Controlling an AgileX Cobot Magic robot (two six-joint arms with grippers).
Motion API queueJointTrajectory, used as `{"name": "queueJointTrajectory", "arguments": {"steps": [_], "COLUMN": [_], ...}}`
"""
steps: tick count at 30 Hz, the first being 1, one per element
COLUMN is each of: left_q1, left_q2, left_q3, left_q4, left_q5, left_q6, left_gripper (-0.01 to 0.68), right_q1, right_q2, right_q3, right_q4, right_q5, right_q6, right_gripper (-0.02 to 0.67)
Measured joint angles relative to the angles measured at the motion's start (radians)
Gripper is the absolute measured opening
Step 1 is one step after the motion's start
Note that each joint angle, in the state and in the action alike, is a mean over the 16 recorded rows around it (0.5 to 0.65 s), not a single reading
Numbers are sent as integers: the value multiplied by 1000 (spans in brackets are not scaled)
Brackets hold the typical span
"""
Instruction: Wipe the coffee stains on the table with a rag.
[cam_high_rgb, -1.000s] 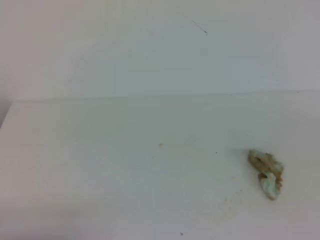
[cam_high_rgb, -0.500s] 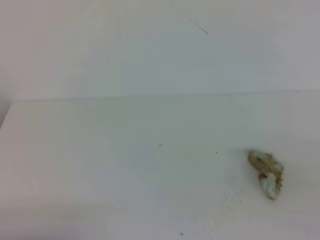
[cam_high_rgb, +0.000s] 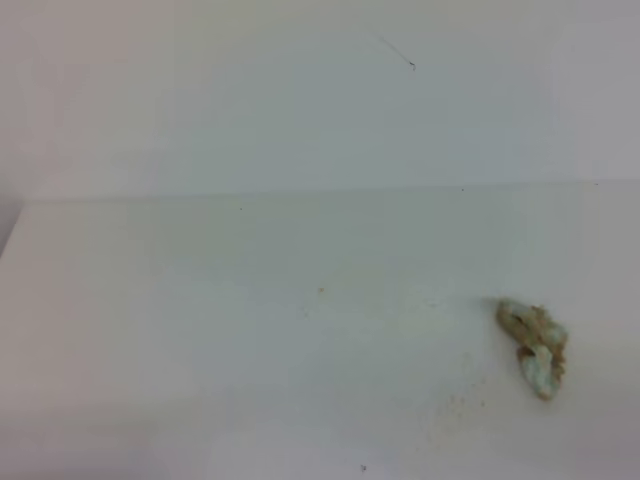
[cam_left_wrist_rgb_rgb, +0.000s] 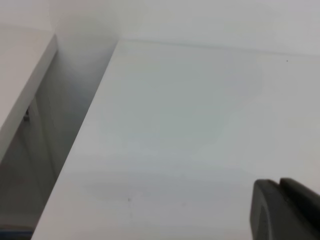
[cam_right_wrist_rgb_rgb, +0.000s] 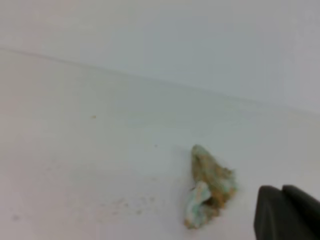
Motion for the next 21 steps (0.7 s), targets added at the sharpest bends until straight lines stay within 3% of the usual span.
{"name": "queueJointTrajectory", "arguments": {"steps": [14,21], "left_q1": [0,0], "left_q2": [2,2], "left_q3": [-2,-2], "left_q4": [0,0], "left_q5": [1,1], "left_q6": [0,0], "left_gripper": [0,0], "right_q1": [-78,-140], "right_q2": [-210,-220], "right_q3": [158,170], "right_q4": [-446,-541], "right_q5": [-16,70], "right_q6": [503,612], "right_gripper": [0,0]}}
